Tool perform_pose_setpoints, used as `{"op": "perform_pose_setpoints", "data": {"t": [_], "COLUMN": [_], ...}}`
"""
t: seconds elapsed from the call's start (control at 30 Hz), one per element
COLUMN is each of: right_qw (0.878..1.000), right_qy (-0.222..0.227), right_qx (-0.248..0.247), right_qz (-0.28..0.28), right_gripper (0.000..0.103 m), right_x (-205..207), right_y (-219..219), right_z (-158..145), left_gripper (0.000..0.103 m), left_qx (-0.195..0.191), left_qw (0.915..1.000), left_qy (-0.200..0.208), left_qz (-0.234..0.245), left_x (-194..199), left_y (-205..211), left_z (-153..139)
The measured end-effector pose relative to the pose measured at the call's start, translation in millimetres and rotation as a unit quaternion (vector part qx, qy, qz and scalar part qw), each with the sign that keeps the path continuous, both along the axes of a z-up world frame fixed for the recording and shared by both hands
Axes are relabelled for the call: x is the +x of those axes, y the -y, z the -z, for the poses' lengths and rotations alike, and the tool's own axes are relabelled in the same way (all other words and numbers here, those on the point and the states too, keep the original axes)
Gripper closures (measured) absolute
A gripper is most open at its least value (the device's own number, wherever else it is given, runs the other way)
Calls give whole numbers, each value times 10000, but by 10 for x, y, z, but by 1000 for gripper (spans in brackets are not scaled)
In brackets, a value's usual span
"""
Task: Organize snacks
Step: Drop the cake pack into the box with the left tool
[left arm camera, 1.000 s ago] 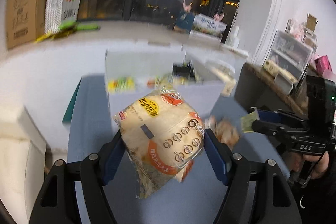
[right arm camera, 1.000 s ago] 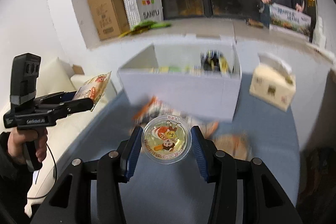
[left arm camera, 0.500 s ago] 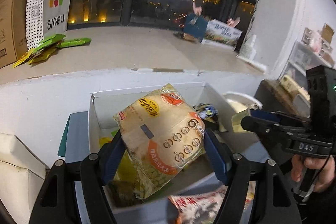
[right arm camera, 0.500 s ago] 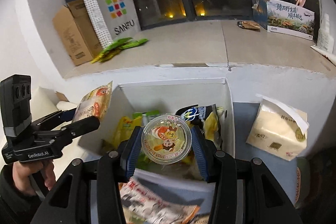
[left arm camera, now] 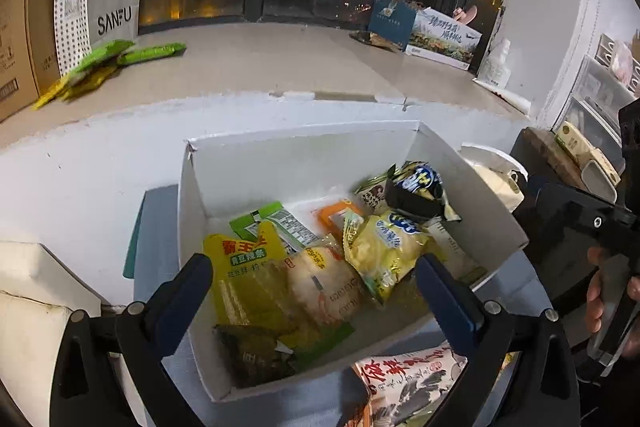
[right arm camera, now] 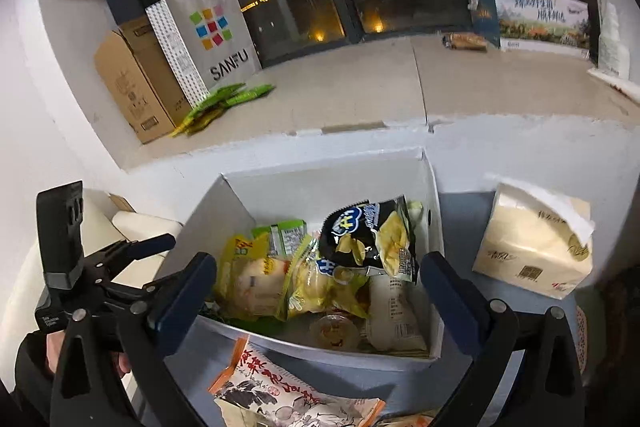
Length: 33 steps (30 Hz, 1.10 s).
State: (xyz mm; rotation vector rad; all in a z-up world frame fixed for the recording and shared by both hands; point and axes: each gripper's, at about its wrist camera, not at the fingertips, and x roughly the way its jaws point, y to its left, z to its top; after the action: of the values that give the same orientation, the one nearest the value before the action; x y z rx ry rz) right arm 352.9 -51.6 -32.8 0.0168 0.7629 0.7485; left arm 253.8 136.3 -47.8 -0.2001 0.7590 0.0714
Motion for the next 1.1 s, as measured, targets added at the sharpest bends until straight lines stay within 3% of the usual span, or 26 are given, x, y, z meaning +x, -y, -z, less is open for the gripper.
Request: {"op": "perform_pose_setpoints", "data": {"t": [0.27,0.4,0.57,0.77,0.9,1.1], "right_qw": [9990,9974,9960,9937,9915,9866], "right_qy": [324,534,674,807,852,888], "right_qx": [-14,-138,-92,-323,-542,-1002], "right_qz": [-292,-467,-577,-703,-817,-933], "right_gripper": [0,0,0,0,0,0], "right_x": [-392,-692,-1082,-1644,-1938,-2086], "right_y": [105,206,446,771,938,968], "right_z": [-123,-112,-37,266,495,724], "left_gripper": [0,0,0,0,0,0], "left_qx": [138,271,175,-30,-117,-259], "left_qw": [9995,9987,9978,9973,9979,9978], "left_qy": [271,372,551,567,339,137], "left_qz": [102,224,321,472,541,594], "left_x": [-381,-698,-1141,-1630,-1860,-2088], "left_y": [242,428,613,854,1051,1219], "left_z": [-223,-298,-334,-151,123,362]}}
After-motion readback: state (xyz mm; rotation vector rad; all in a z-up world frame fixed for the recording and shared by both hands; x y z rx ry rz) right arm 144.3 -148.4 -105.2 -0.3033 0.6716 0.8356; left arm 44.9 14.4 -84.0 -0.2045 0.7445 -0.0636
